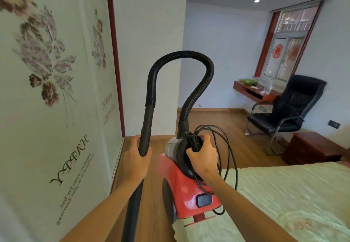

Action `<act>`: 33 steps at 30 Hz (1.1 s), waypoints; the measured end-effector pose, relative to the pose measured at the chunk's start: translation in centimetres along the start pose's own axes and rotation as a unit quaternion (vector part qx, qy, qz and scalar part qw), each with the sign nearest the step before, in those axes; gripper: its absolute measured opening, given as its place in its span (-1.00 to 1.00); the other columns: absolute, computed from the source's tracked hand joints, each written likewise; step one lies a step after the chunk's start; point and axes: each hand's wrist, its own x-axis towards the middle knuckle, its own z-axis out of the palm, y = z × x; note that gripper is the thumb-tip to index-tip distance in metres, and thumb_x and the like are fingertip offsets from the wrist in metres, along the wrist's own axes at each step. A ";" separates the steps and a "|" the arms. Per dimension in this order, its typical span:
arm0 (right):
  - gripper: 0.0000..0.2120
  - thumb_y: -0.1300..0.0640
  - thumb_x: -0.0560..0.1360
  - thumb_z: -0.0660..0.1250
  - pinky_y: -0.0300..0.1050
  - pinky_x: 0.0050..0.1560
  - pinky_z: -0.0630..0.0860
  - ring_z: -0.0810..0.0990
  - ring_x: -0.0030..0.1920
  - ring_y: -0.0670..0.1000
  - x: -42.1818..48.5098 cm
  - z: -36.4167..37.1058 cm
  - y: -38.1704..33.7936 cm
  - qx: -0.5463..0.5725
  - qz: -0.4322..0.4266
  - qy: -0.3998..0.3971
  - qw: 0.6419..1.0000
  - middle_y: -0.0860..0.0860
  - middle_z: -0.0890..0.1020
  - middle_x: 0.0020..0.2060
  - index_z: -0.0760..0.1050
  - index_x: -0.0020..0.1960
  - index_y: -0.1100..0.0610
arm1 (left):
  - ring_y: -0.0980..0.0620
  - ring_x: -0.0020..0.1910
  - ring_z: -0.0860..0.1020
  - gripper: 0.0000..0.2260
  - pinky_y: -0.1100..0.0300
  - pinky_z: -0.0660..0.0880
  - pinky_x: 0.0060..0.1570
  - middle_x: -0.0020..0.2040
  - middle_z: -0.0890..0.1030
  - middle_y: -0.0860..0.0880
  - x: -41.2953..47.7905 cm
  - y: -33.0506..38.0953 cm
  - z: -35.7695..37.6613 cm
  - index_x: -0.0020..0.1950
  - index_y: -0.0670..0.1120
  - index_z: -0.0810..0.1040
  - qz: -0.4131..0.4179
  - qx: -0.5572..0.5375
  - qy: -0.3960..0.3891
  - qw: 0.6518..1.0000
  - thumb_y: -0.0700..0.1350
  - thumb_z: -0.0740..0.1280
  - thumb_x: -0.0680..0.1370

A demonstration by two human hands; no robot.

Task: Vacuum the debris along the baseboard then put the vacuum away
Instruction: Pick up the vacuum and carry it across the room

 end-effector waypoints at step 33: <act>-0.51 0.16 0.41 0.42 0.05 -0.13 0.67 0.64 -0.15 0.01 30.6 23.5 0.9 0.004 0.014 -0.015 1.000 -0.14 0.55 -0.20 0.34 0.27 0.05 | -0.01 -0.18 0.64 -0.50 0.17 0.60 -0.11 0.04 0.65 -0.13 31.7 -16.8 12.0 0.41 -0.06 0.36 -0.024 0.028 0.020 0.999 -0.09 0.45 0.52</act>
